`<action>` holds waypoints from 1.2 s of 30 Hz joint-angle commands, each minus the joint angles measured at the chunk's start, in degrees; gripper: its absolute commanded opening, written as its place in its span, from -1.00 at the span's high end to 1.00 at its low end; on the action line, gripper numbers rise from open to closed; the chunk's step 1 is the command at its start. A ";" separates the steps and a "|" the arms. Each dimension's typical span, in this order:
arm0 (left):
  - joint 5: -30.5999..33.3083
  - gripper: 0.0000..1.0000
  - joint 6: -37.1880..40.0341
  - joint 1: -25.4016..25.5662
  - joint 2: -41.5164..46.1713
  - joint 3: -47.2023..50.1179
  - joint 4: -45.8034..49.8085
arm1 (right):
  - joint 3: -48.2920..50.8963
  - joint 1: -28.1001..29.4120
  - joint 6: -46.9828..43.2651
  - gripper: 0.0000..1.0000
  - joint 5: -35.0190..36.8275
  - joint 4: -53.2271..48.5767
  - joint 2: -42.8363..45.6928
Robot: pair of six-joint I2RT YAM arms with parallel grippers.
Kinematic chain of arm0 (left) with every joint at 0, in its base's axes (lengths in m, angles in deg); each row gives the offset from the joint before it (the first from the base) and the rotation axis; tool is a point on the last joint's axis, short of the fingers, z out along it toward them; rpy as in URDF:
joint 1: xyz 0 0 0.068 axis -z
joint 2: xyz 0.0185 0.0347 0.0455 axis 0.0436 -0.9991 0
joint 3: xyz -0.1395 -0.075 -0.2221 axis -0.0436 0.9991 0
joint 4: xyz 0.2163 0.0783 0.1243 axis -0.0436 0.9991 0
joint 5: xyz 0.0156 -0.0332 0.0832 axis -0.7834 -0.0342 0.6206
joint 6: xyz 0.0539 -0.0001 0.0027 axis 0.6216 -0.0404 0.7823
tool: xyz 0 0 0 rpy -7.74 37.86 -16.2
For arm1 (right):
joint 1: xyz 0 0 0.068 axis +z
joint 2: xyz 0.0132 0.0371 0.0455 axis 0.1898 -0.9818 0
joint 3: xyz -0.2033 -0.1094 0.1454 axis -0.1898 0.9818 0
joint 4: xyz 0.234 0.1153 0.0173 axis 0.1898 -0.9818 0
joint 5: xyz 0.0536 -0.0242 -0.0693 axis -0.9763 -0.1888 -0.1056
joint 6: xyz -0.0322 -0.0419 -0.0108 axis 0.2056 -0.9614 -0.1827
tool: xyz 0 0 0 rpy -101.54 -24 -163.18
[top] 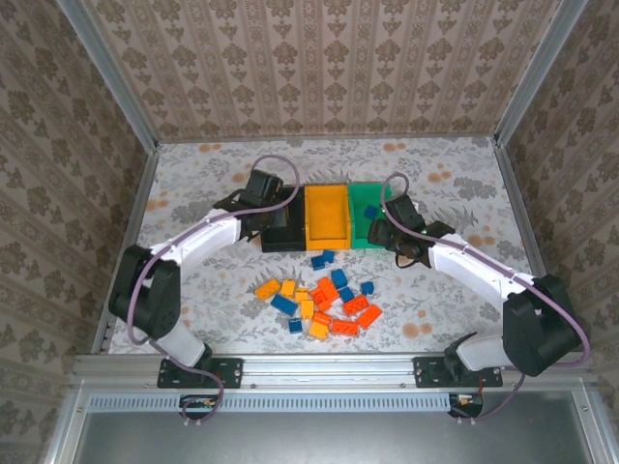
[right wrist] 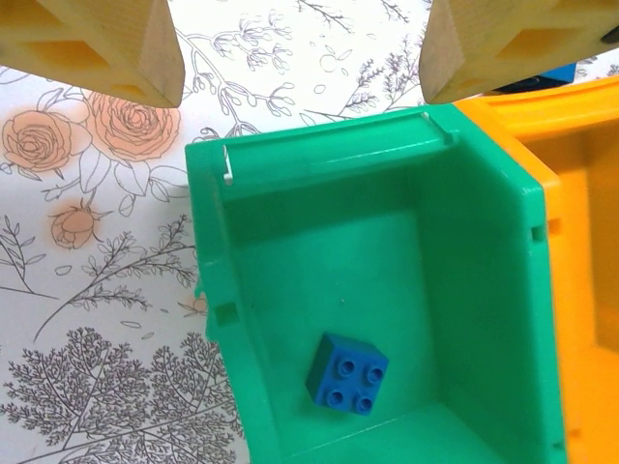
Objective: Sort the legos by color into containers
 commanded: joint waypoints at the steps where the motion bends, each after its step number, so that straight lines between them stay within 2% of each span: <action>1: -1.73 0.40 1.86 -0.61 -2.75 -4.65 0.69 | 1.27 0.26 0.16 -0.34 -1.50 -1.01 2.31; 2: -1.70 0.32 1.94 -0.74 -3.69 -5.45 1.14 | 1.47 0.27 -0.02 -0.34 -1.89 -1.35 2.60; 6: -1.52 -0.23 1.47 -0.83 -3.60 -6.23 1.55 | 2.35 0.35 -1.04 -0.35 -3.48 -1.94 3.78; 11: -3.02 -0.48 0.80 -0.50 2.37 -4.89 0.94 | 3.80 0.81 -2.88 -0.36 -7.37 -1.24 5.26; 15: -4.87 -0.71 -0.16 0.85 10.40 -1.33 -0.43 | 3.57 3.80 -5.69 -0.38 -10.29 -1.49 4.56; 16: -5.47 -0.98 -0.46 1.32 12.64 0.36 -1.02 | 3.38 5.25 -6.45 -0.39 -10.39 -1.55 3.99; 21: -6.41 -0.99 -2.58 4.35 22.75 8.06 -2.84 | 2.02 12.13 -8.35 -0.40 -11.11 -0.69 -0.38; 28: -5.57 -1.00 -5.68 6.45 31.97 16.41 -0.80 | -0.22 19.59 -11.05 -0.37 -10.39 -3.18 -5.95; 34: -5.43 -1.00 -7.66 6.53 37.85 21.96 0.57 | 5.00 23.04 -8.00 -0.38 -5.68 -8.02 -1.79; 36: -5.32 -1.00 -8.19 6.55 39.07 23.28 0.79 | 6.93 23.97 -6.55 -0.40 -4.69 -10.26 2.65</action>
